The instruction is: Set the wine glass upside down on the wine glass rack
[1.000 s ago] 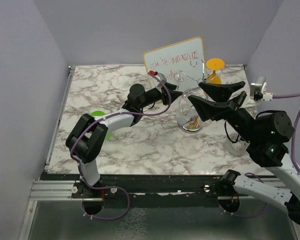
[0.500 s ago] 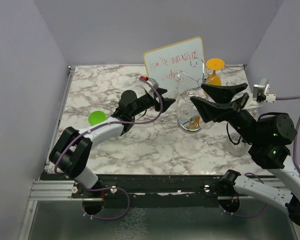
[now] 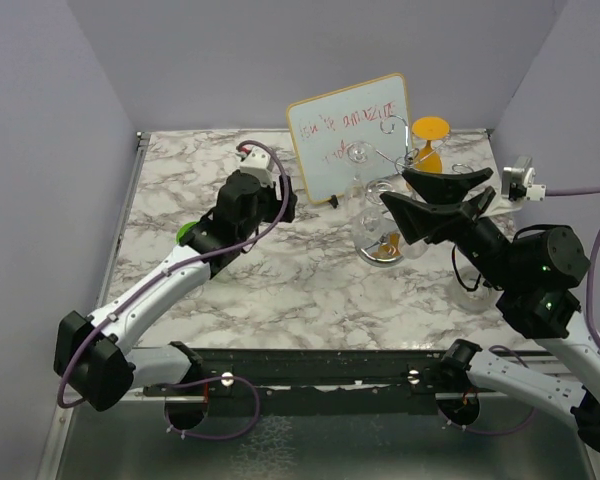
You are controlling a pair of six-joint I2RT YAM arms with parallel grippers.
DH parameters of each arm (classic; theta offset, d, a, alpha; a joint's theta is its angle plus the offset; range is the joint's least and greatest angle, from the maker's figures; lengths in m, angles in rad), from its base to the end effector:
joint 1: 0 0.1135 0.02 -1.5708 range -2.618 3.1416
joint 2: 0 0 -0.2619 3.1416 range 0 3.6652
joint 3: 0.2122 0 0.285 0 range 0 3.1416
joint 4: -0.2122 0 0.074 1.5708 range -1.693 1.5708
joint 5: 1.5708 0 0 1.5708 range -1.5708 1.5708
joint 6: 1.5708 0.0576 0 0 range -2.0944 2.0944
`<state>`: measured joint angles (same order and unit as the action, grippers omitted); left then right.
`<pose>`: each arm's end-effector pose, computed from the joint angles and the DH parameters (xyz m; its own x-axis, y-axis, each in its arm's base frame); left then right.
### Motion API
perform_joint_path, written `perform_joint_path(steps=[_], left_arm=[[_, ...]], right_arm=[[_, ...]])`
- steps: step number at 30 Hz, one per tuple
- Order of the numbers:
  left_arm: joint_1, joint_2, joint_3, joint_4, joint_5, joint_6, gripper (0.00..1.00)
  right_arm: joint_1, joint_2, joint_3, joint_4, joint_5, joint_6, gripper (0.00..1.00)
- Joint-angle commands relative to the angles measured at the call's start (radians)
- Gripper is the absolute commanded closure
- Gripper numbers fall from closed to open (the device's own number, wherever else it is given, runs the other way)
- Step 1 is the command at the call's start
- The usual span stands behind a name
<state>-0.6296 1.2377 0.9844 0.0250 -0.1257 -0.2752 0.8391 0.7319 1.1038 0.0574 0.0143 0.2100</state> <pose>0.2846 -0.1984 0.3196 -0.3080 -0.1092 -0.9451 0.4175 0.8771 -0.2374 0.1226 0.1353 0.5005 0.1187 0.4442 -0.8880 -0.7771 0.5983 0.1954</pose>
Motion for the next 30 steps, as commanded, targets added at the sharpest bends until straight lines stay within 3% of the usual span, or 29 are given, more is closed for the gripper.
perform_joint_path(steps=[1,6,10,12,16,18,30], left_arm=[[0.021,-0.063,0.086,-0.512,-0.302,-0.088,0.25],[0.091,-0.117,0.092,-0.655,-0.402,-0.153,0.02],[0.167,-0.147,0.063,-0.656,-0.381,-0.181,0.02],[0.206,-0.15,0.053,-0.661,-0.379,-0.196,0.1],[0.279,-0.155,0.03,-0.662,-0.335,-0.226,0.39],[0.298,-0.155,0.018,-0.662,-0.32,-0.24,0.49],[0.356,-0.075,-0.01,-0.652,-0.167,-0.22,0.74]], right_arm=[[0.007,0.005,-0.007,-0.024,0.031,0.026,0.31],[0.007,0.023,-0.008,-0.022,0.036,0.038,0.31],[0.007,0.038,-0.008,-0.025,0.038,0.044,0.31],[0.008,0.043,-0.005,-0.029,0.038,0.05,0.3],[0.007,0.044,-0.007,-0.03,0.04,0.059,0.31],[0.007,0.044,-0.008,-0.03,0.043,0.061,0.31],[0.008,0.044,-0.012,-0.039,0.049,0.07,0.31]])
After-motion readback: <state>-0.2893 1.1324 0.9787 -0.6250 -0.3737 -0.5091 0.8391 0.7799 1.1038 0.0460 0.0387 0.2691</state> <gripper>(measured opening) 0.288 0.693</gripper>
